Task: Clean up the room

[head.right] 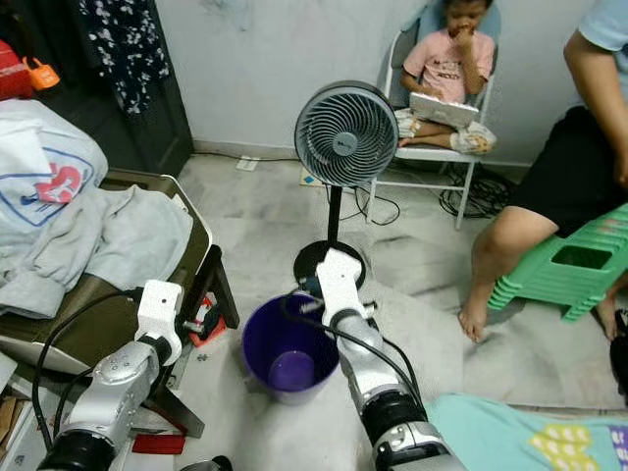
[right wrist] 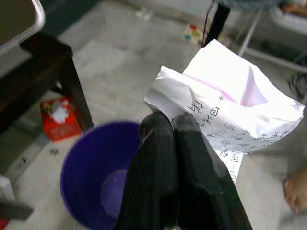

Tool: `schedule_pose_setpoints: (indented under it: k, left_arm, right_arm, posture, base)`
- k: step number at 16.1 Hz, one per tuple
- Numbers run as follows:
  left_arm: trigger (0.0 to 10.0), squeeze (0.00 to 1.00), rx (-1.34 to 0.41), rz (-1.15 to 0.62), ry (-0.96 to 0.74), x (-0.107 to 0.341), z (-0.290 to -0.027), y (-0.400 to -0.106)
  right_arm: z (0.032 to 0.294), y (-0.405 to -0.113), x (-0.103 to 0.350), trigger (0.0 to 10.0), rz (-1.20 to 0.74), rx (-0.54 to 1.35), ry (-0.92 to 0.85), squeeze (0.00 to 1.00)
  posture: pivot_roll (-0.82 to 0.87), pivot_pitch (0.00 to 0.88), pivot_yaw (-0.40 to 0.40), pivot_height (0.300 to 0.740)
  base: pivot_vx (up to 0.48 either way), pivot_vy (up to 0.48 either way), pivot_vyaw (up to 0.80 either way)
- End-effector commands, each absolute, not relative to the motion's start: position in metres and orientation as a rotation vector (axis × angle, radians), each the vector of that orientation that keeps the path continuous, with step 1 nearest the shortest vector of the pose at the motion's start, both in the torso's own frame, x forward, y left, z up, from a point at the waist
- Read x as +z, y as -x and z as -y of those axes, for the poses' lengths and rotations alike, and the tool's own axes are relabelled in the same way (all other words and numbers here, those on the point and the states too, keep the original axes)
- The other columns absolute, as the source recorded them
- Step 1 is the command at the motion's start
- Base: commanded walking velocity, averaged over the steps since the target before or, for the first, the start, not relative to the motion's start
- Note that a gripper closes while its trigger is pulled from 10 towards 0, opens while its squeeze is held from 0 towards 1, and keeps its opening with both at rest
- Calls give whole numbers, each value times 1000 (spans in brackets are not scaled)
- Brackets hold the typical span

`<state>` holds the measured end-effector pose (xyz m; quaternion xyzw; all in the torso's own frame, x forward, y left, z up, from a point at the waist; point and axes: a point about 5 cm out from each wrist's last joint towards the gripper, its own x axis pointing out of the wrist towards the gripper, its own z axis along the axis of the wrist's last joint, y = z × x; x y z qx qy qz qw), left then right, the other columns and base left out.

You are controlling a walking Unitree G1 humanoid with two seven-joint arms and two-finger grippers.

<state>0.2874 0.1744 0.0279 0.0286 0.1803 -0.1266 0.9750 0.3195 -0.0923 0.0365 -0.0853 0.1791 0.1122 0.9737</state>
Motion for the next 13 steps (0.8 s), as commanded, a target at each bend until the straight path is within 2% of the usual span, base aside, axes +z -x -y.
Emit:
schedule_pose_setpoints:
  k: [1, 3, 6, 8, 13]
  left_arm:
    - [10000, 0, -235, -371, -88, 26, -189, -286]
    - [10000, 0, -155, -410, -147, 23, -227, -279]
    - [10000, 0, -129, -409, -165, 26, -248, -270]
    - [10000, 0, -117, -369, -144, 32, -253, -267]
    - [10000, 0, -91, -246, -75, 48, -241, -264]
  right_arm:
    - [89, -323, 38, 10000, -367, 215, 189, 0]
    - [87, -327, 38, 10000, -393, 185, 204, 0]
    - [83, -331, 43, 10000, -379, 178, 202, 0]
    - [75, -335, 51, 10000, -332, 200, 189, 0]
    - [69, -333, 70, 10000, -183, 249, 169, 0]
  posture:
    - [21, 129, 30, 740]
    - [46, 149, 38, 740]
    - [71, 173, 48, 740]
    - [75, 171, 47, 740]
    - [55, 158, 31, 740]
  base:
    - [0, 0, 0]
    - [0, 0, 0]
    - [0, 0, 0]
    - [0, 0, 0]
    - [0, 0, 0]
